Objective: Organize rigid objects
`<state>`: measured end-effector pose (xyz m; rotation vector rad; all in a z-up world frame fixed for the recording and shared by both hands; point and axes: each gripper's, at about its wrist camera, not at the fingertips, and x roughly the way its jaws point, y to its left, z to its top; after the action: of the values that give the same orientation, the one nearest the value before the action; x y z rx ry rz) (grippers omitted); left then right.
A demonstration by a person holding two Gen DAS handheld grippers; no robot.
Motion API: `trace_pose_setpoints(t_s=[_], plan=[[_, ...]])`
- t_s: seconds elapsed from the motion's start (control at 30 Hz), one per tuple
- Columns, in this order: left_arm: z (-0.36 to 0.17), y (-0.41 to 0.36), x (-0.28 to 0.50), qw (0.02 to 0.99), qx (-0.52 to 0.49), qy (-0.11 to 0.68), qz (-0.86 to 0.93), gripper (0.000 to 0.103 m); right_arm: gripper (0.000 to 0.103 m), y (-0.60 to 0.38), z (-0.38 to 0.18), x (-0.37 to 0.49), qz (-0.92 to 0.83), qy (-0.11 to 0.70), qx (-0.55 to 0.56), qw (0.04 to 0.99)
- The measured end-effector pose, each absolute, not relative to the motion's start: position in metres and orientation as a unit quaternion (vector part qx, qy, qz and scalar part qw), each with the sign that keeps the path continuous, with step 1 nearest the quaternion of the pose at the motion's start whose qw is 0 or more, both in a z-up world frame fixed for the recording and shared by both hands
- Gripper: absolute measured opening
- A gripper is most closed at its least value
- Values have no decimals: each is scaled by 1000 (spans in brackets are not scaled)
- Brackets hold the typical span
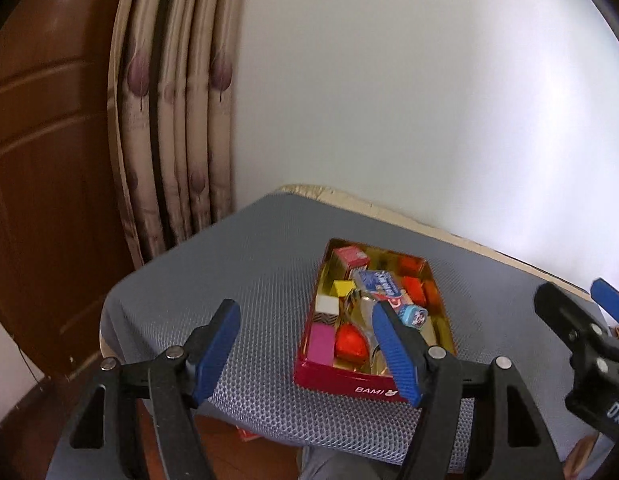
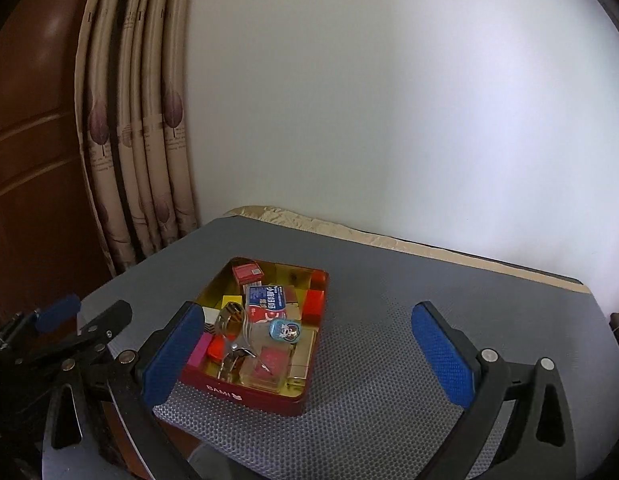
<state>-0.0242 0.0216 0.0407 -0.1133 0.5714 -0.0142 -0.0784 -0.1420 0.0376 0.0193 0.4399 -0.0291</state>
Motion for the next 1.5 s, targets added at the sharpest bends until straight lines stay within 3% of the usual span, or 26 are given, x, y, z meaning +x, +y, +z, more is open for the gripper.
trace_pose_setpoints(t_s=[1.5], plan=[[26,4,-8,946,-1,323,6,70,103,-142,11,-72,31,261,50,964]])
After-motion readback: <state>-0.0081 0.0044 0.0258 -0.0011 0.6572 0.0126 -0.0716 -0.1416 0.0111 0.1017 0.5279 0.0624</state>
